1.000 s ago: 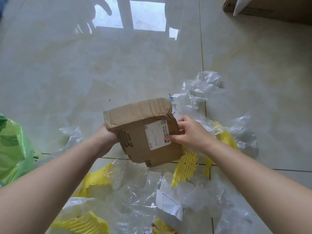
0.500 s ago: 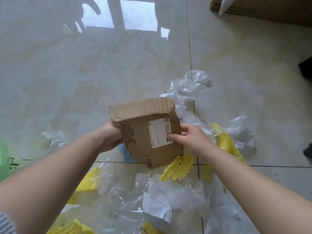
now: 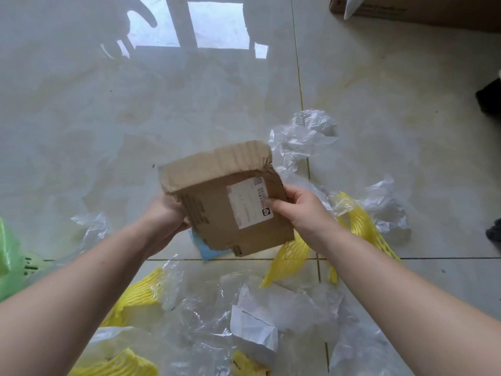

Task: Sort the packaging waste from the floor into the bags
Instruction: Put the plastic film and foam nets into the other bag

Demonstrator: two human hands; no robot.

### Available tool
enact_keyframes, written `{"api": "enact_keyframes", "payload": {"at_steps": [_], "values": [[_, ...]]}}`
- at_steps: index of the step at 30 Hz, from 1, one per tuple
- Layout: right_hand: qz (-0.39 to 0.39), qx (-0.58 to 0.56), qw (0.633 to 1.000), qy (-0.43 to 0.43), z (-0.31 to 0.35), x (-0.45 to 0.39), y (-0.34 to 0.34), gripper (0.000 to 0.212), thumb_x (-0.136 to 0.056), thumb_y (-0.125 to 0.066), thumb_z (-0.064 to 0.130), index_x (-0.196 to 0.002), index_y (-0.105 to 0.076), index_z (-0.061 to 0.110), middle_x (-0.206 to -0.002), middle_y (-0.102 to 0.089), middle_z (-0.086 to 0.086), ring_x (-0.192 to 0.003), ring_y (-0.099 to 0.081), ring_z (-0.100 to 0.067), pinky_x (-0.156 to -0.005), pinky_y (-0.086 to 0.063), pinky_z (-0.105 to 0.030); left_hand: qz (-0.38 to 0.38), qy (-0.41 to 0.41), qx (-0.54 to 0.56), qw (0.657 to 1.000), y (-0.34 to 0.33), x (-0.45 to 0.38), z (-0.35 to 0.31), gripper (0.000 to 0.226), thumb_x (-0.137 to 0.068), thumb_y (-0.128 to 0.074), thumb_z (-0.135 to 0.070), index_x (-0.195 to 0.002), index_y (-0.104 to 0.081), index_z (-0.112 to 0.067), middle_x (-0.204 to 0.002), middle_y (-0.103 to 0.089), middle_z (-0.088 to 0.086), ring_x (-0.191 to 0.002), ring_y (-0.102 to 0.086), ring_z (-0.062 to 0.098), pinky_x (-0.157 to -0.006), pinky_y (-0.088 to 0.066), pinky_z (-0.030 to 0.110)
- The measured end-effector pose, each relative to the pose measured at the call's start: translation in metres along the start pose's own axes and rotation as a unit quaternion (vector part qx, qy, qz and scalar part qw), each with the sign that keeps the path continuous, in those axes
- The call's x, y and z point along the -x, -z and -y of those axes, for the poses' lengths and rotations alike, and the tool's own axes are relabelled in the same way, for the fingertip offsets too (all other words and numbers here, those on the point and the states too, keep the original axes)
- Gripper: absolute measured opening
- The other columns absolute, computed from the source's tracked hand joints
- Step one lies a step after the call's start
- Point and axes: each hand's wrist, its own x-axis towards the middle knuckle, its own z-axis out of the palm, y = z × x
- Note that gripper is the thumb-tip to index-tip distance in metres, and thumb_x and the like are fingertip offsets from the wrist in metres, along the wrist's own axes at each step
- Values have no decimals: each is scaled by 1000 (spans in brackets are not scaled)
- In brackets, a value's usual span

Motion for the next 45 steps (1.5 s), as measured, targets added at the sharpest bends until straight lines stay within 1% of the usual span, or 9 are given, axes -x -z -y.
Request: {"api": "enact_keyframes", "payload": {"at_steps": [5, 12, 17, 22, 25, 28, 33, 38, 45], "values": [[-46, -132, 990, 24, 30, 17, -1, 17, -86, -58, 4, -99, -65, 13, -87, -73, -3, -78, -69, -15, -79, -56, -35, -83, -23, 45, 995, 24, 20, -26, 30, -86, -61, -7, -116, -55, -6, -95, -66, 7, -77, -65, 15, -71, -55, 30], [106, -86, 989, 58, 117, 88, -53, 15, -84, -58, 10, -99, -63, 11, -84, -74, -4, -75, -71, -16, -61, -59, -32, -55, -113, -26, 992, 56, 129, -92, 39, -72, -72, -2, -108, -57, -3, -82, -64, 8, -62, -61, 13, -54, -52, 22], [153, -37, 977, 142, 184, 167, -97, 81, -40, -90, 40, -108, -62, 8, -98, -73, -10, -88, -71, -22, -71, -59, -34, -139, -195, -50, 970, 110, 251, -125, 38, -59, -72, -24, -94, -61, -15, -86, -68, 8, -68, -64, 14, -57, -52, 24], [176, 5, 963, 202, 224, 248, -145, 93, -30, -90, 50, -111, -62, 13, -95, -74, -4, -85, -71, -18, -62, -58, -29, -280, -244, -73, 925, 182, 387, -115, 24, -60, -65, -28, -82, -56, -24, -83, -64, 0, -74, -59, 14, -70, -49, 34], [175, 56, 956, 228, 231, 282, -182, 83, -29, -87, 53, -102, -64, 20, -91, -75, 0, -80, -72, -16, -60, -59, -30, -334, -252, -92, 904, 218, 458, -86, 23, -63, -65, -31, -83, -54, -25, -87, -64, 0, -77, -58, 12, -70, -47, 28], [143, 171, 941, 253, 224, 305, -225, 31, -71, -77, 35, -97, -63, 28, -97, -71, -3, -88, -69, -24, -77, -57, -46, -371, -272, -101, 882, 244, 508, -50, 25, -68, -69, -30, -84, -51, -28, -89, -65, -1, -77, -58, 9, -69, -48, 27], [110, 422, 840, 322, 192, 328, -292, 14, -89, -58, 17, -100, -56, 25, -85, -61, 4, -74, -57, -12, -60, -41, -24, -340, -321, -219, 857, 264, 552, 4, 23, -78, -69, -32, -91, -58, -46, -90, -67, -21, -79, -63, -1, -68, -48, 14], [137, 586, 718, 349, 159, 321, -338, 17, -87, -55, 21, -104, -55, 18, -90, -61, -7, -85, -59, -31, -71, -49, -38, -251, -260, -383, 850, 283, 567, 41, 14, -76, -61, -34, -82, -59, -46, -82, -65, -21, -73, -60, 4, -65, -49, 22], [180, 716, 547, 394, 145, 315, -381, 12, -92, -48, 25, -98, -52, 15, -84, -60, -7, -69, -49, -25, -56, -37, -28, -164, -267, -620, 720, 290, 533, 88, 13, -79, -49, -29, -89, -50, -37, -76, -64, -16, -67, -62, 12, -54, -49, 25]]}}
